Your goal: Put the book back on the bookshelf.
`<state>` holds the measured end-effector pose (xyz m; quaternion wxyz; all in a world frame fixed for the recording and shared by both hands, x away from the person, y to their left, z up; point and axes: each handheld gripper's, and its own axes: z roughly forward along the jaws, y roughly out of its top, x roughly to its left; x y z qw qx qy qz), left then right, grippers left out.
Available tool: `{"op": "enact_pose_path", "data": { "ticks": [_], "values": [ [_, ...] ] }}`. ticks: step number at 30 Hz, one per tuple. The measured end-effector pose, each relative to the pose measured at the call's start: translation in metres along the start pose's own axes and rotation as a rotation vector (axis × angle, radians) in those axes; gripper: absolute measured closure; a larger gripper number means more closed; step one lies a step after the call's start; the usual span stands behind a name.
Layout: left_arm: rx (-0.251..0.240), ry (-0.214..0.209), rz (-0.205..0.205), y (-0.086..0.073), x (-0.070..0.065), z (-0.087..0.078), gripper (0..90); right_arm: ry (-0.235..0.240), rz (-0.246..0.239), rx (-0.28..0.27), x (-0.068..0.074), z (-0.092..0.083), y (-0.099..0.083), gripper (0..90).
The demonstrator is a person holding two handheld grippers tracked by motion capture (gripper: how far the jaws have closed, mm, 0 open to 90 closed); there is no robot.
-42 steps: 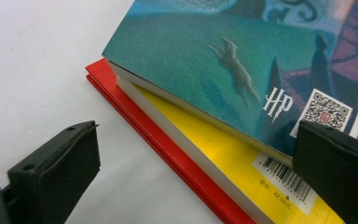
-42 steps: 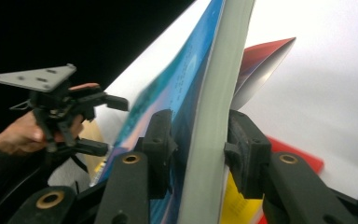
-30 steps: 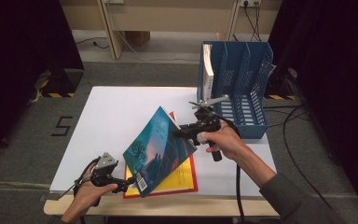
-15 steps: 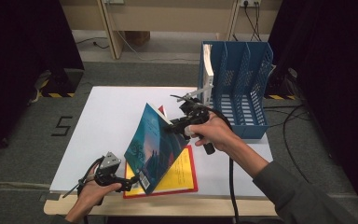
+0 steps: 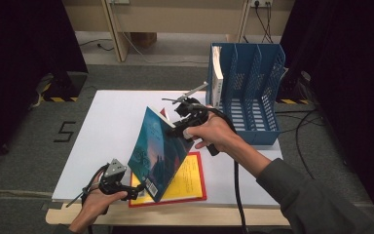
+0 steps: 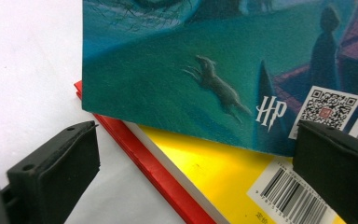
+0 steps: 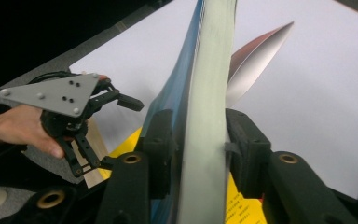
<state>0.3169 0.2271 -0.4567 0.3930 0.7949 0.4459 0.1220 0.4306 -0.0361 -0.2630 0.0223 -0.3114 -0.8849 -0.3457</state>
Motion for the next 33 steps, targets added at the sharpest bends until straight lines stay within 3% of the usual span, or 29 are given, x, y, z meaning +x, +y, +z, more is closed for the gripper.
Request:
{"op": "enact_pose_path", "data": {
  "ticks": [3,10,12,14,17,18,19,20,21,26,30,33],
  "values": [
    [-0.003,0.002,-0.002,-0.001,-0.001,0.000,0.0,0.002,-0.038,-0.003,0.009,-0.002,0.003,67.8],
    [-0.013,0.010,0.002,-0.002,0.000,-0.001,0.0,0.030,-0.061,-0.008,0.026,0.000,0.014,66.6],
    [-0.017,0.008,-0.005,-0.003,0.000,0.000,0.0,0.030,-0.063,-0.009,0.031,0.001,0.016,66.4],
    [-0.023,0.010,-0.017,-0.003,0.001,0.001,0.0,0.036,-0.095,-0.006,0.036,0.002,0.021,66.3],
    [-0.032,0.032,-0.030,-0.004,0.002,0.001,0.0,0.047,-0.100,0.000,0.045,0.003,0.025,64.8],
    [-0.041,0.050,-0.037,-0.004,0.005,0.000,0.0,0.057,-0.139,0.030,0.054,0.009,0.025,61.4],
    [-0.044,0.048,-0.045,-0.005,0.006,0.000,0.1,0.038,-0.161,0.056,0.059,0.012,0.024,61.1],
    [-0.044,0.048,-0.045,-0.005,0.006,0.000,0.5,0.038,-0.161,0.056,0.059,0.012,0.024,61.1],
    [-0.049,0.041,-0.059,-0.006,0.008,0.000,1.6,-0.003,-0.202,0.099,0.064,0.018,0.024,61.1],
    [-0.053,0.045,-0.053,-0.006,0.009,-0.001,4.8,-0.001,-0.178,0.103,0.060,0.019,0.026,64.6],
    [-0.058,0.039,-0.053,-0.006,0.009,-0.001,6.3,-0.029,-0.204,0.105,0.057,0.020,0.029,70.6],
    [-0.076,0.031,-0.059,-0.007,0.012,-0.003,14.0,-0.043,-0.240,0.094,0.056,0.020,0.029,71.3]
  ]
}}
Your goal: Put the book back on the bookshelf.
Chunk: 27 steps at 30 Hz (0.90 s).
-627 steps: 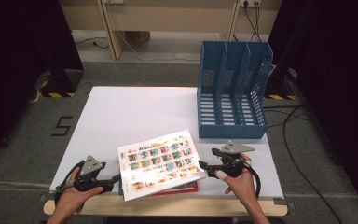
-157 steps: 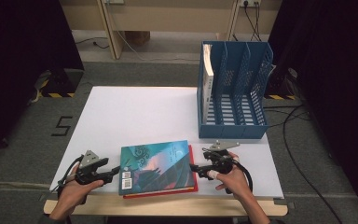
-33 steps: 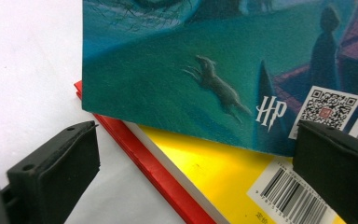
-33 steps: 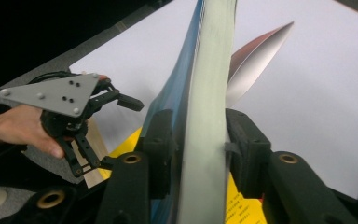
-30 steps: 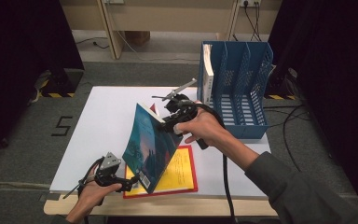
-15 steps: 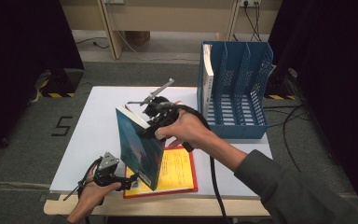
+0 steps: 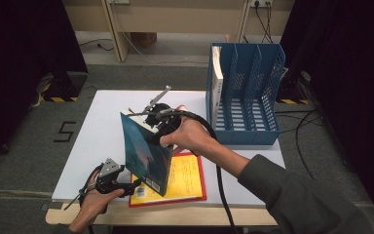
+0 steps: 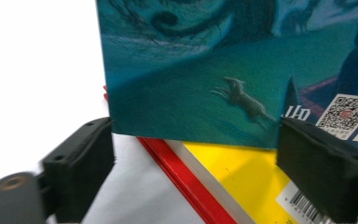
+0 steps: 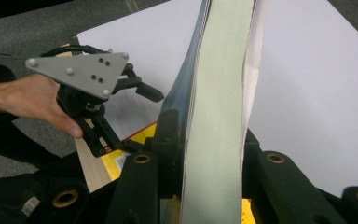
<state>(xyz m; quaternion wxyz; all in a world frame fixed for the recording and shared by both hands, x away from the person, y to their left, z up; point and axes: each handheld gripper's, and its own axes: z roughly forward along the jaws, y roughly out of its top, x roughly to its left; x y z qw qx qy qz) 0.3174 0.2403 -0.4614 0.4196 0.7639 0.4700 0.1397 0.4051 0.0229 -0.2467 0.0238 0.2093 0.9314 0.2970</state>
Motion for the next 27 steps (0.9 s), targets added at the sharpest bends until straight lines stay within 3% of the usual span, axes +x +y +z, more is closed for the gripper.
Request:
{"op": "enact_pose_path", "data": {
  "ticks": [1,6,10,12,13,15,17,22,25,27],
  "values": [
    [-0.003,0.002,0.000,0.000,0.002,-0.001,14.8,0.002,0.015,-0.002,0.001,0.000,-0.001,71.4],
    [-0.045,0.019,-0.035,-0.001,0.012,-0.007,14.6,0.019,-0.014,-0.020,-0.003,-0.004,-0.005,72.8],
    [-0.059,0.036,-0.051,-0.001,0.020,-0.010,14.6,0.004,-0.026,-0.009,-0.009,-0.014,-0.013,73.5],
    [-0.063,0.042,-0.056,-0.001,0.022,-0.010,14.6,-0.001,-0.009,-0.006,-0.009,-0.017,-0.014,73.9],
    [-0.057,0.048,-0.059,-0.001,0.024,-0.011,14.6,-0.013,-0.020,-0.001,-0.011,-0.021,-0.018,73.9],
    [-0.053,0.054,-0.062,-0.001,0.026,-0.010,14.6,-0.052,0.007,0.009,-0.019,-0.033,-0.030,74.0],
    [-0.043,0.061,-0.055,-0.002,0.027,-0.010,14.6,-0.061,0.016,0.011,-0.021,-0.036,-0.034,74.0],
    [-0.024,0.086,-0.062,-0.002,0.034,-0.009,14.6,-0.132,0.105,0.032,-0.039,-0.066,-0.066,74.0],
    [-0.019,0.108,-0.070,-0.003,0.040,-0.009,14.6,-0.163,0.113,0.027,-0.048,-0.078,-0.081,74.0],
    [-0.016,0.135,-0.086,-0.002,0.043,-0.008,14.6,-0.208,0.151,0.013,-0.054,-0.089,-0.096,74.0]
  ]
}}
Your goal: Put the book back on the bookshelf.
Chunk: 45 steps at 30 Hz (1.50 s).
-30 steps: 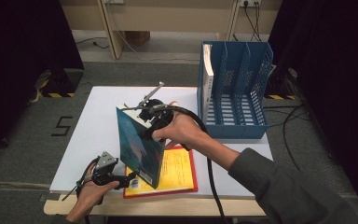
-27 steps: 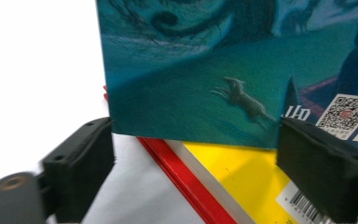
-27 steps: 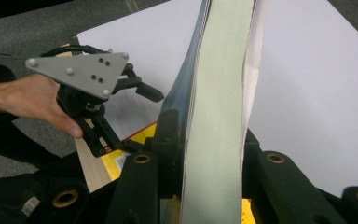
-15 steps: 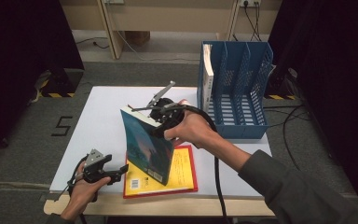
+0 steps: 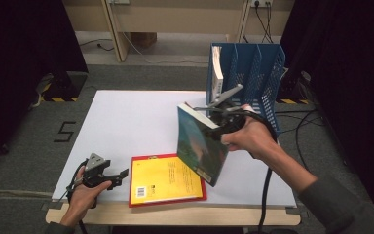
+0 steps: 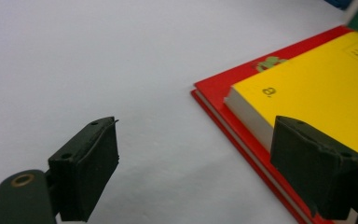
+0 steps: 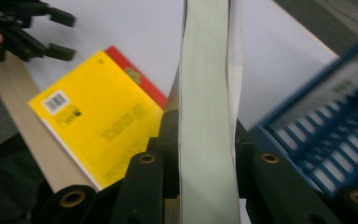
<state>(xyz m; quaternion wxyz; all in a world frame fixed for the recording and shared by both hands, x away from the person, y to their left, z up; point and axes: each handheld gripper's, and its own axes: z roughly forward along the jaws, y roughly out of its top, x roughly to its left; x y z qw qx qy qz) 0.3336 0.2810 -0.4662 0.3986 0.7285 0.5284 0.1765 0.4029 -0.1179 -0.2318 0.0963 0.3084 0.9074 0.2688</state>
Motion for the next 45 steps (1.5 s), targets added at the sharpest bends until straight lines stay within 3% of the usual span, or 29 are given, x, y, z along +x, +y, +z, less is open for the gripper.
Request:
{"op": "enact_pose_path", "data": {
  "ticks": [1,6,7,12,13,14,17,20,30,45],
  "values": [
    [0.000,0.025,-0.011,0.001,0.003,0.002,14.6,-0.040,0.016,-0.012,-0.007,-0.007,-0.011,74.0],
    [0.014,0.060,-0.025,0.001,0.013,0.007,14.6,-0.088,0.044,0.004,-0.020,-0.019,-0.032,74.0],
    [0.012,0.075,-0.038,0.001,0.018,0.008,14.6,-0.117,0.074,0.018,-0.028,-0.025,-0.043,74.0],
    [0.035,0.104,-0.036,0.000,0.026,0.010,14.7,-0.142,0.094,0.049,-0.039,-0.029,-0.060,73.8],
    [0.045,0.115,-0.031,0.000,0.028,0.012,14.7,-0.141,0.126,0.042,-0.043,-0.032,-0.067,73.8],
    [0.045,0.115,-0.031,0.000,0.028,0.012,14.7,-0.141,0.126,0.042,-0.043,-0.032,-0.067,73.8],
    [0.095,0.115,0.010,-0.001,0.026,0.018,14.3,-0.125,0.156,0.046,-0.049,-0.036,-0.076,73.5],
    [0.105,0.121,0.033,-0.001,0.024,0.019,13.4,-0.114,0.161,0.066,-0.049,-0.037,-0.078,73.0],
    [0.107,0.114,0.032,-0.001,0.025,0.019,13.2,-0.100,0.168,0.137,-0.053,-0.036,-0.071,69.7],
    [0.106,0.115,0.034,-0.001,0.024,0.019,13.2,-0.080,0.171,0.186,-0.064,-0.024,-0.067,70.2]
  ]
}}
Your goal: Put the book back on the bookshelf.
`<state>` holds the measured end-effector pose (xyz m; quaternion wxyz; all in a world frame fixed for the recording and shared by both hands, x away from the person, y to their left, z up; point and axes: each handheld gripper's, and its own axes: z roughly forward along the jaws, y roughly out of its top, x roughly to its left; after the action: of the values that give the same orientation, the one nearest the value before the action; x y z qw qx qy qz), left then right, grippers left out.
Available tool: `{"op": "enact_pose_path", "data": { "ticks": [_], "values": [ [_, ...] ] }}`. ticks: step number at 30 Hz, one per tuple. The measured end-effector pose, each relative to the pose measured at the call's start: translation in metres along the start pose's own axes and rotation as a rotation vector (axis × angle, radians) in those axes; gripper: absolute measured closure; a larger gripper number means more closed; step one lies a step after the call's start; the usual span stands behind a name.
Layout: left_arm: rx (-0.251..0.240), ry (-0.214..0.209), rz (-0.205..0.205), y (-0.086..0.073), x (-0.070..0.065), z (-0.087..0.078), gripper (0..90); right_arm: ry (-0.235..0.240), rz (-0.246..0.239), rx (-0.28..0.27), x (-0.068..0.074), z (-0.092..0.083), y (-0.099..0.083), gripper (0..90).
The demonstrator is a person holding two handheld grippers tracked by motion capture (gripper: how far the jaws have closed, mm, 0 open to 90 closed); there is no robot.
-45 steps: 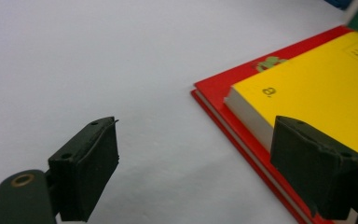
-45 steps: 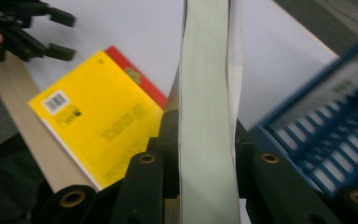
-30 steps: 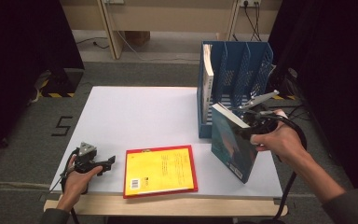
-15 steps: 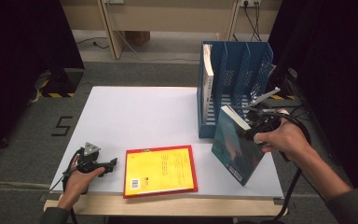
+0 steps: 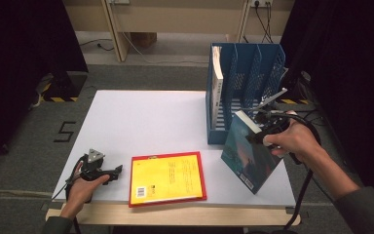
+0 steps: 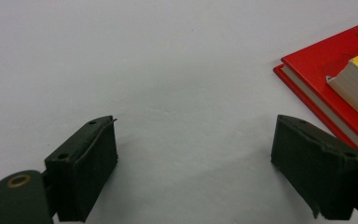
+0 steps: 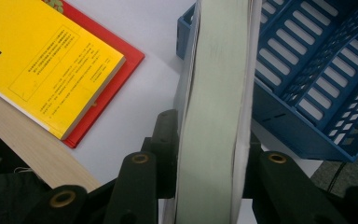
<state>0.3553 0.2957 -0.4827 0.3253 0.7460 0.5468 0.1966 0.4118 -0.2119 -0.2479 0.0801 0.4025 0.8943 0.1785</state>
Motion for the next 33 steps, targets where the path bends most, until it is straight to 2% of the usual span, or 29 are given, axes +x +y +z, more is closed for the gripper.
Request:
{"op": "enact_pose_path", "data": {
  "ticks": [4,6,12,17,19,20,21,23,26,28,32,33],
  "values": [
    [0.000,0.002,0.001,0.000,0.000,0.000,13.2,0.003,-0.018,0.008,0.001,0.002,0.001,71.6],
    [0.001,0.001,0.001,0.000,0.000,0.000,13.2,-0.019,-0.042,0.006,0.002,0.002,0.000,72.1],
    [0.000,0.000,0.000,0.000,0.000,0.000,13.2,-0.040,-0.041,-0.018,0.002,0.001,-0.003,72.9],
    [0.000,0.000,0.000,0.000,0.000,0.000,13.2,-0.050,-0.065,-0.034,0.005,-0.004,-0.006,73.4],
    [0.000,0.002,0.000,0.000,0.000,0.000,13.2,-0.063,-0.083,-0.052,0.005,-0.012,-0.006,73.3],
    [0.000,0.002,0.001,0.000,0.000,0.000,13.2,-0.080,-0.069,-0.071,0.005,-0.016,-0.007,73.3],
    [0.000,0.002,0.001,0.000,0.000,0.000,13.2,-0.081,-0.076,-0.073,0.004,-0.020,-0.006,73.3],
    [0.000,0.001,0.003,0.000,0.000,0.000,13.2,-0.085,-0.056,-0.094,0.003,-0.031,-0.005,73.2],
    [0.000,0.002,0.002,0.000,0.000,0.000,13.1,-0.098,-0.059,-0.110,0.003,-0.042,-0.003,73.2],
    [0.000,0.002,0.002,0.000,0.000,0.000,13.1,-0.124,-0.068,-0.127,0.002,-0.057,0.003,73.0],
    [0.000,0.002,0.002,0.000,0.000,0.000,13.2,-0.143,-0.060,-0.132,0.000,-0.067,0.010,73.0],
    [0.000,0.001,0.002,0.000,0.000,0.000,13.1,-0.158,-0.050,-0.139,-0.003,-0.074,0.018,72.9]
  ]
}}
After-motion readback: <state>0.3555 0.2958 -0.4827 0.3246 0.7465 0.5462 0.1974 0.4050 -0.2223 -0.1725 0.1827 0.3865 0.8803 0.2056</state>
